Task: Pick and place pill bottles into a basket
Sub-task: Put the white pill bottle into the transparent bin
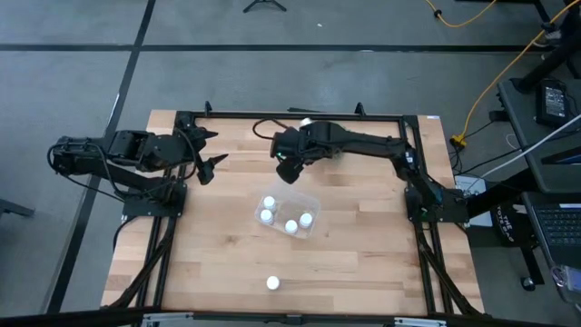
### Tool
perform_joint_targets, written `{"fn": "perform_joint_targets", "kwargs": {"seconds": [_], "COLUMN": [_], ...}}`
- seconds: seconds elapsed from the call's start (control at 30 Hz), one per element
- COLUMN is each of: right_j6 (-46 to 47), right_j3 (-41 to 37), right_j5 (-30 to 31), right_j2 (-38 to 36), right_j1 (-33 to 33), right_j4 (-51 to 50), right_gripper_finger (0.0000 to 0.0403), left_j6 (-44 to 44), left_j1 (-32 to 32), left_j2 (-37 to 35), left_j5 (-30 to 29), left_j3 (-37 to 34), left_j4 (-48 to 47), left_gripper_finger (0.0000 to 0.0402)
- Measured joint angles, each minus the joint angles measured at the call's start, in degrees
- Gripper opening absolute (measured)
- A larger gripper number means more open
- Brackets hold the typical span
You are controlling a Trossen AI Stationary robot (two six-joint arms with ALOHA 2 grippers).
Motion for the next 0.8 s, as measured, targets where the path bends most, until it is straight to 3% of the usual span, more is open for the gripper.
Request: {"fn": "perform_joint_targets", "kwargs": {"seconds": [0.47,0.7,0.8], "right_j6": [-4.06,-9.55,-17.58], "right_j3": [0.09,0.15,0.22], "right_j5": [5.55,5.76,0.85], "right_j2": [-1.1,-6.49,-7.8], "right_j1": [-3.02,-14.75,-20.72], "right_j4": [-3.91,-3.71,-2.78], "right_gripper_finger": [0.0218,0.0218,0.0218], "left_j6": [0.5,-0.44,-0.42], "left_j1": [-0.02,0.02,0.07], "left_j2": [0.0,0.02,0.22], "left_j5": [0.03,0.01,-0.76], "left_j3": [0.0,0.0,0.0], "left_j4": [-0.17,-2.11,-2.09], "left_gripper_finger": [0.0322,0.0322,0.0322]}}
